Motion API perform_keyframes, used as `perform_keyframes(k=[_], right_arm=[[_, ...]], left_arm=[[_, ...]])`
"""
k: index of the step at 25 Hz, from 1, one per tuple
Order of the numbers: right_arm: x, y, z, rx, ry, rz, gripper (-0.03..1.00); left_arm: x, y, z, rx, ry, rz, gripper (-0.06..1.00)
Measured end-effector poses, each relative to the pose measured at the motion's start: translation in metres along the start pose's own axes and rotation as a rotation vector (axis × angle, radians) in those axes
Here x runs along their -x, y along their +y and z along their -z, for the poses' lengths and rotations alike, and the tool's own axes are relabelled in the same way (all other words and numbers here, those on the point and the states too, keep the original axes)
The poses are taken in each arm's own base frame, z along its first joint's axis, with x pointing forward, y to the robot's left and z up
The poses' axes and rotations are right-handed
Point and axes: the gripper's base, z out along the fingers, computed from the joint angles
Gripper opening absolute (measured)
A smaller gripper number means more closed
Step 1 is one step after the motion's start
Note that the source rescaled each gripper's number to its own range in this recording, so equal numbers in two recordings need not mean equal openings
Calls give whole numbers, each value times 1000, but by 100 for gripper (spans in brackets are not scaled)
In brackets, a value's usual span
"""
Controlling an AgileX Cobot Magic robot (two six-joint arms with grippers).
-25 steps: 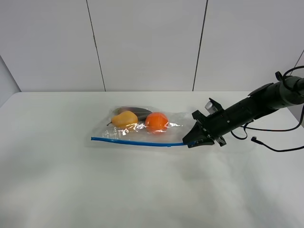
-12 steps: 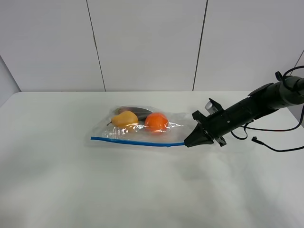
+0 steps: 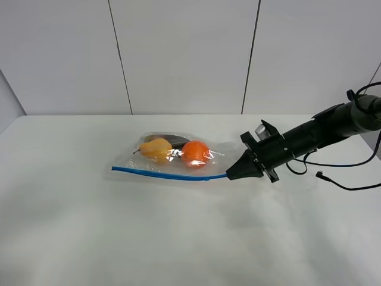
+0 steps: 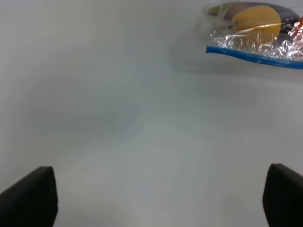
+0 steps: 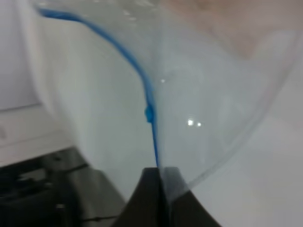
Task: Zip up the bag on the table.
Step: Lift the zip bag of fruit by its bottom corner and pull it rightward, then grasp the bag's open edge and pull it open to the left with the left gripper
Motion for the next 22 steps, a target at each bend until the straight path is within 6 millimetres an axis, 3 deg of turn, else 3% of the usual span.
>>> perform_keyframes(k=[6,22], right_arm=[[3,22,8,131,-53,-6,0],[2,21,8,122,-44,4,0]], left_arm=[[0,0,0,0,0,0,100],[0,0,0,0,-1,-3,100]])
